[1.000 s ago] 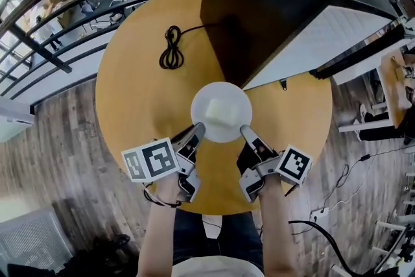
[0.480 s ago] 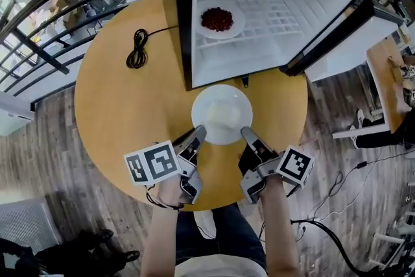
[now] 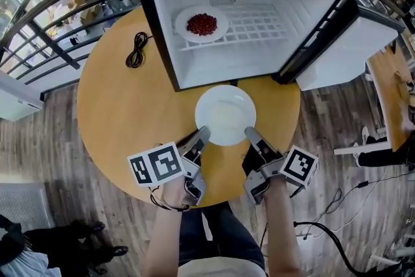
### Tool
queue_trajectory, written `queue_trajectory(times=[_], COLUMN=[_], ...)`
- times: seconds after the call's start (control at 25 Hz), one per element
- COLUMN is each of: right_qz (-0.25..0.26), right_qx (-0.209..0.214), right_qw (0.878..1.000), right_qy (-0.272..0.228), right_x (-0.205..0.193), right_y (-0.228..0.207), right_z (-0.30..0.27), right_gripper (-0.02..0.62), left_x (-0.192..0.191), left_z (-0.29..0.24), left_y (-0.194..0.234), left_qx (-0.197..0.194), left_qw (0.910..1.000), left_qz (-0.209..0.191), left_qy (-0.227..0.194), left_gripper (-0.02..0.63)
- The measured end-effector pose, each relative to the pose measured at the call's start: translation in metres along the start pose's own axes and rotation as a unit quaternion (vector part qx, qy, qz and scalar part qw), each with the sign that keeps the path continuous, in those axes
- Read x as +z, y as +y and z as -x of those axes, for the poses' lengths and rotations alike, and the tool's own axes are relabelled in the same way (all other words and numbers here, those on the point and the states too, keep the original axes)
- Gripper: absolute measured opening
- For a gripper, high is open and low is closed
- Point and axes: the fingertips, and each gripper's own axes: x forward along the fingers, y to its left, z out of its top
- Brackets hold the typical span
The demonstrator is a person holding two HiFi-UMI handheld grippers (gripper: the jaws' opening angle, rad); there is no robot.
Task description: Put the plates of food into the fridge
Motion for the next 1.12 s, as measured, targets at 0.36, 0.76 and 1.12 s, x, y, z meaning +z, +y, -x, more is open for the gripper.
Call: queue_trajectory(times=[0.36,0.76,1.12], right_qz=[-0.007,-0.026,-0.027], right_qx=[0.007,0.017,0.027], right_qw=[1.000,0.999,0.998], right_qy=[-0.012,-0.039,-0.058], right_x=[0.002,0.017,0.037], right_y=[0.011,0.031,0.041], right_z=[0.000,-0.021,-0.025], right_gripper=[0.020,0.018,0.018], left_x=[0.011,0.046,0.060], left_z=[0.004,-0.006,-0.020], left_y=[-0.009,-0.016,-0.030], left_qx=[0.003,-0.016,-0.031], left_qw=[1.0000,0.9998,0.9993], left_qz=[-0.005,-0.003,-0.011], left_qy=[-0.003,0.011,0.019], left_gripper=[0.048,0.047,0.046])
